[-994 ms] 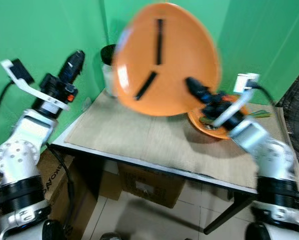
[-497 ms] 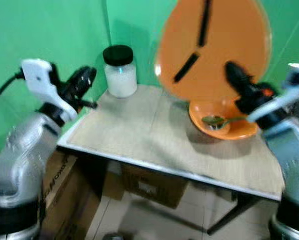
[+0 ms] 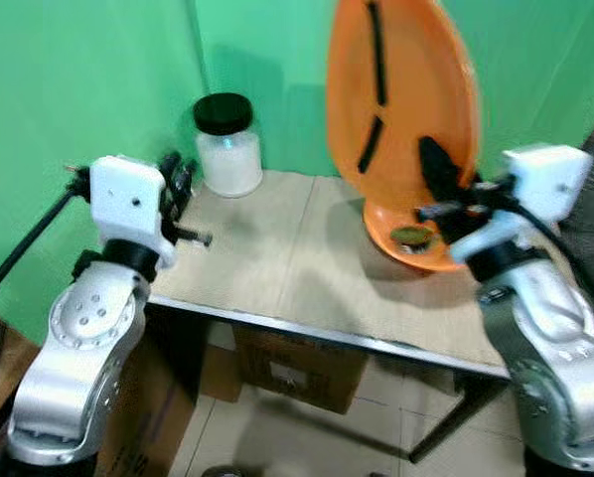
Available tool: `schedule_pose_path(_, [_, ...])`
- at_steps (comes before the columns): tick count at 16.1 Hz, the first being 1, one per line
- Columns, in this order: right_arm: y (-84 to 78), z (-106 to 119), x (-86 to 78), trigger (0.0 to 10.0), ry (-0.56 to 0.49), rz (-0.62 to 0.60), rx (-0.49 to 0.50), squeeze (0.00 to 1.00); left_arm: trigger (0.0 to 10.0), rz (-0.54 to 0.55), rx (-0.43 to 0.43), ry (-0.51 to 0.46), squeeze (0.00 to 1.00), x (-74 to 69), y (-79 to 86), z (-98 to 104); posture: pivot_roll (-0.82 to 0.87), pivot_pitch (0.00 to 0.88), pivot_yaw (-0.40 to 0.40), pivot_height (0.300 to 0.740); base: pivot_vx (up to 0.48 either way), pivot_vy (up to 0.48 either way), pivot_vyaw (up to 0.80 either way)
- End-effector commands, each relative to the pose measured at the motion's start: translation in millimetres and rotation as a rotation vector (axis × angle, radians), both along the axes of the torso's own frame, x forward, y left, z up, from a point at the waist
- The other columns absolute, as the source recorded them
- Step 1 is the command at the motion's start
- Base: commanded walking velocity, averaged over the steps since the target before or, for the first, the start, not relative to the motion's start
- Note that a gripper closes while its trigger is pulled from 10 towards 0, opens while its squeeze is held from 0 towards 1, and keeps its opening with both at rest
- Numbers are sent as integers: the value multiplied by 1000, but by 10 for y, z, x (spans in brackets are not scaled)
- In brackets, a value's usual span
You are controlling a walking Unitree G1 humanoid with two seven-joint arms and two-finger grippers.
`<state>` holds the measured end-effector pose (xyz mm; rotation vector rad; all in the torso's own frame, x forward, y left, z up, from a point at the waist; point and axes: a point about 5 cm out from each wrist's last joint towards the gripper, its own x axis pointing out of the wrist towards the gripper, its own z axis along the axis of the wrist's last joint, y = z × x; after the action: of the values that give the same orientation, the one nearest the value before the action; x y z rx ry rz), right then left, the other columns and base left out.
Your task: Setting the table
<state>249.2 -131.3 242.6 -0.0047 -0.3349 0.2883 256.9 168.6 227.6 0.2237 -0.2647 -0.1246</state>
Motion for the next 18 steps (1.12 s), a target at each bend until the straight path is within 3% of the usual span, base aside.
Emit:
schedule_pose_path(1, [-4, 98, 18, 10000, -80, -50, -5, 0, 10000, 13, 5, -31, 0, -4, -31, 42, 78, 0, 4, 740, 0, 0, -800])
schedule_pose_path(5, [-25, 242, 53, 10000, -154, -121, 35, 0, 10000, 40, -19, -76, 0, -21, -53, 91, 87, 0, -11, 740, 0, 0, -800])
schedule_pose_path(8, [-41, 211, 58, 10000, -145, -140, 87, 0, 10000, 54, -38, -81, 0, -13, -55, 90, 94, 0, -19, 740, 0, 0, -800])
schedule_pose_path(9, [-70, 226, 57, 10000, -188, -198, 64, 0, 10000, 58, -33, -81, 0, -15, -44, 93, 95, 0, -19, 740, 0, 0, -800])
schedule_pose_path(10, [-48, 194, 77, 10000, -139, -137, 89, 0, 10000, 67, -37, -80, 0, -13, -12, 112, 98, 0, -16, 740, 0, 0, -800])
schedule_pose_path(12, [-70, 234, 72, 10000, -159, -193, 96, 0, 10000, 88, -59, -93, 0, -8, 11, 153, 92, 0, -9, 740, 0, 0, -800])
schedule_pose_path(16, [-65, 270, 74, 10000, -179, -192, 78, 0, 10000, 93, -87, -107, 0, 29, 5, 208, 90, 0, -10, 740, 0, 0, -800])
schedule_pose_path(18, [-75, 267, 76, 10000, -160, -196, 85, 0, 10000, 85, -121, -67, 0, 29, -17, 161, 87, 0, -13, 740, 0, 0, -800])
